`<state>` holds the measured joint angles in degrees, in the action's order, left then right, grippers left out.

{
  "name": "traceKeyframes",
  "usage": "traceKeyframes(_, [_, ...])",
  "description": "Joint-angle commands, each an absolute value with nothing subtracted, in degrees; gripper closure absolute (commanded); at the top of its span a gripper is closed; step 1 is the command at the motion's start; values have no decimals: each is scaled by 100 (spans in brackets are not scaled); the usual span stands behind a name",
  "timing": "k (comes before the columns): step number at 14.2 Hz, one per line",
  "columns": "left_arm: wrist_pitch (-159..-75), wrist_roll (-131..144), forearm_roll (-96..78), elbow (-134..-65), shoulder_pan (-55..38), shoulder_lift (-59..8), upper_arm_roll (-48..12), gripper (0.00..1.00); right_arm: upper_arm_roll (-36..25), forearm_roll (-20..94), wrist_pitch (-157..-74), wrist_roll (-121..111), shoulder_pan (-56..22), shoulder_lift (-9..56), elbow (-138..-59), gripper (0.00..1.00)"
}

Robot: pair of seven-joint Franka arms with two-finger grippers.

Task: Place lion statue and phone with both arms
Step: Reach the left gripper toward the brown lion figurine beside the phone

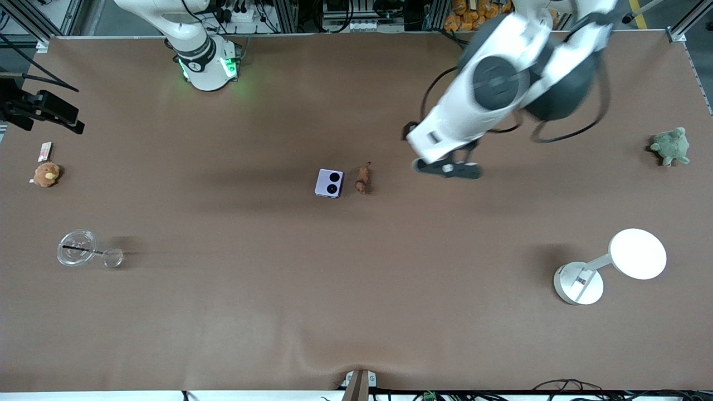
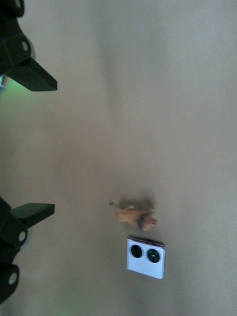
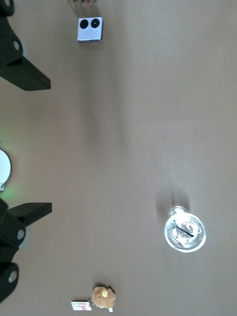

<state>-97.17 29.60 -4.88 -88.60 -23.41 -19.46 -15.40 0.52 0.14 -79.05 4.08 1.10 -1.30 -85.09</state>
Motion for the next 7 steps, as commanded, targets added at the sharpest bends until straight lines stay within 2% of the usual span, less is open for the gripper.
traceKeyframes(1, [-10220,3339,-54,-8658,-2741,-2626,-1521,0,141,193,-7822,369,272,-158,-8517,0])
traceKeyframes(7, [-11161,4287,648,-8631,-3549,-3558,-1503,0,132,237,-7805,369,325,-158,-8517,0])
